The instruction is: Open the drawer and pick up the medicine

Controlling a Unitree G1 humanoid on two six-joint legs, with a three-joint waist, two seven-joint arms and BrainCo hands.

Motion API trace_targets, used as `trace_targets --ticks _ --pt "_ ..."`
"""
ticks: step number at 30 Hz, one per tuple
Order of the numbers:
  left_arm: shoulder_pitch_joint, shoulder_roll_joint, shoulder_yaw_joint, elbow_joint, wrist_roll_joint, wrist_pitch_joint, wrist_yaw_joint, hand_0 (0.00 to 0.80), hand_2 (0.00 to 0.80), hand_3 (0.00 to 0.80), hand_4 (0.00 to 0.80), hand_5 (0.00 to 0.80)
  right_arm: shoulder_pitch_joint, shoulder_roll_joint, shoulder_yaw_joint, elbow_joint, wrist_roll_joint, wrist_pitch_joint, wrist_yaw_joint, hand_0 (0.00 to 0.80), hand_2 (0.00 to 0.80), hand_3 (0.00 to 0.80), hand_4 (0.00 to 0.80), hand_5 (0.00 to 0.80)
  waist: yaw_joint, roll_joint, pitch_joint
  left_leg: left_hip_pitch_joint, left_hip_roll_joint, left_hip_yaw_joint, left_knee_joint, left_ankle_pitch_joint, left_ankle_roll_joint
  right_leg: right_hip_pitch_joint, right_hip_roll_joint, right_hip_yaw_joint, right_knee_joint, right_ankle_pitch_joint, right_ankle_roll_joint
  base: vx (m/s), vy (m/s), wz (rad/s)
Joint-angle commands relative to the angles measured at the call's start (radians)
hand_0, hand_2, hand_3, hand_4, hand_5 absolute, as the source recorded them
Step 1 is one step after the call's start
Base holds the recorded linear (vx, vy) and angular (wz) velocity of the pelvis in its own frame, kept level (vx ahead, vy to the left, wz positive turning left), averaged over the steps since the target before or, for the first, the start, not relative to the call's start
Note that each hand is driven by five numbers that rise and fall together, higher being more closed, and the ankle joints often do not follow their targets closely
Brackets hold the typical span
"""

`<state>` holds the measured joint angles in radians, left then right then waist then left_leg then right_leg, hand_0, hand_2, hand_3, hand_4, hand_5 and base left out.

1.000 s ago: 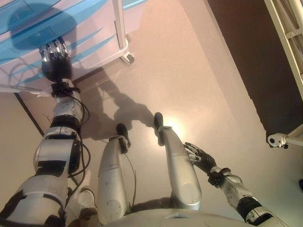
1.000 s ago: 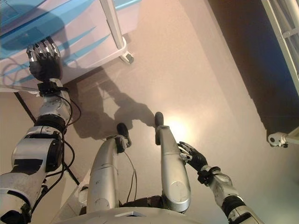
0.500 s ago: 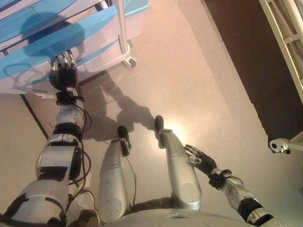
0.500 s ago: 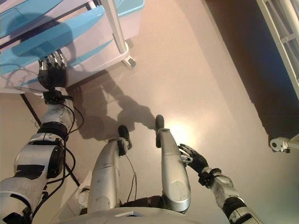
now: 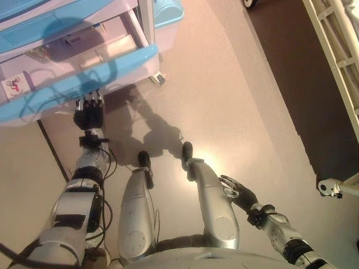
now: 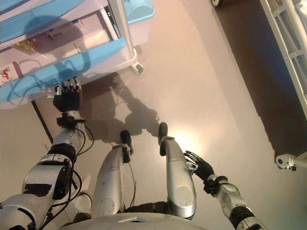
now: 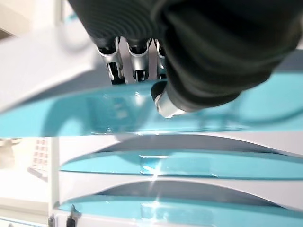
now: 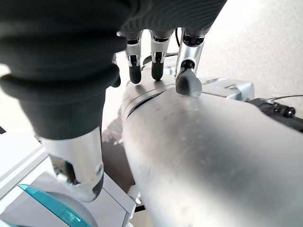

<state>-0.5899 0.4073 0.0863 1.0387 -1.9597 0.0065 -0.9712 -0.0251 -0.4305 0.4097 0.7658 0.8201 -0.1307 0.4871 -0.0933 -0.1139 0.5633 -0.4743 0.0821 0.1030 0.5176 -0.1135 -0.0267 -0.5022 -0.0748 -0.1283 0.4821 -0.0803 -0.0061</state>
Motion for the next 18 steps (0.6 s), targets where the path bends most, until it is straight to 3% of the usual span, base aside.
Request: trace_targets --ticks 1,8,18 --pt "0.07 0.035 0.074 -0.077 -0.012 0.043 -0.139 0.8 0.8 0.8 0.8 0.8 0.055 0.045 0.026 -0.16 0.006 -0.006 0.019 0.0 0.0 0.0 0.0 0.0 0.045 -0.011 -0.043 0.023 -0.068 0.016 -0.097 -0.021 0.04 0.033 0.007 -0.048 0.056 -0.095 0.035 -0.056 -0.071 0.03" --pt "0.196 -0.071 0.059 -0.102 -0.012 0.053 -0.166 0.8 0.8 0.8 0.8 0.8 0.053 0.052 0.009 -0.204 -0.015 0.028 -0.005 0.0 0.0 0.0 0.0 0.0 0.066 -0.021 -0.043 0.043 -0.065 -0.003 -0.122 -0.002 0.031 0.059 0.014 -0.07 0.064 -0.114 0.027 -0.052 -0.059 0.07" --pt "0.28 -0.13 0.024 -0.1 -0.012 0.063 -0.09 0.8 0.8 0.8 0.8 0.8 0.048 0.077 0.006 -0.198 -0.007 0.04 -0.008 0.0 0.0 0.0 0.0 0.0 0.098 -0.063 -0.043 0.043 -0.046 -0.049 -0.111 0.008 0.018 0.082 0.032 -0.104 0.087 -0.131 0.02 -0.028 -0.103 0.11"
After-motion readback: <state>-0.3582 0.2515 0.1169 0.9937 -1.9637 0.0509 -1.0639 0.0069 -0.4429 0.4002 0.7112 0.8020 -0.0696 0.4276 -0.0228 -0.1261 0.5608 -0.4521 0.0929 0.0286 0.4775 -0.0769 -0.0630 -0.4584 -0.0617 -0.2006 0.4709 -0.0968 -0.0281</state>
